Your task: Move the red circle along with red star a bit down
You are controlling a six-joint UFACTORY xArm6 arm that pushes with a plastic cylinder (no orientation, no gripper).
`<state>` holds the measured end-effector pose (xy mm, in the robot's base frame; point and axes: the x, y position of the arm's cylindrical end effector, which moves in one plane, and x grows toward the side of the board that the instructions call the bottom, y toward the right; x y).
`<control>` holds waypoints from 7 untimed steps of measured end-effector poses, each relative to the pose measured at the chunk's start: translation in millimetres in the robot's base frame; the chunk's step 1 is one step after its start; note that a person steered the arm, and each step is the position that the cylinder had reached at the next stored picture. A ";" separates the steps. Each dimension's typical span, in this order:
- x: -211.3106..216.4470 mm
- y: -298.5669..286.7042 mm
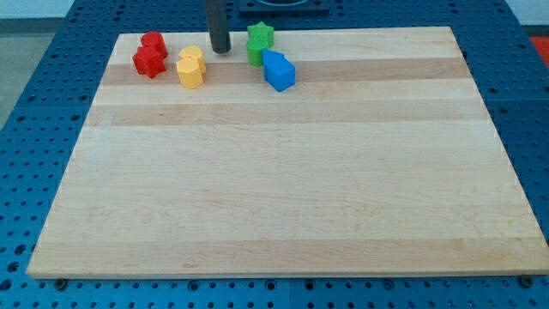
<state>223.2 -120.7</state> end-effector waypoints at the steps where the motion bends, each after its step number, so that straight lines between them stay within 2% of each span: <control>1: -19.8 -20.9; 4: -31.1 -53.1; 5: -31.2 -106.3; 7: -31.2 -114.7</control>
<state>192.0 -235.4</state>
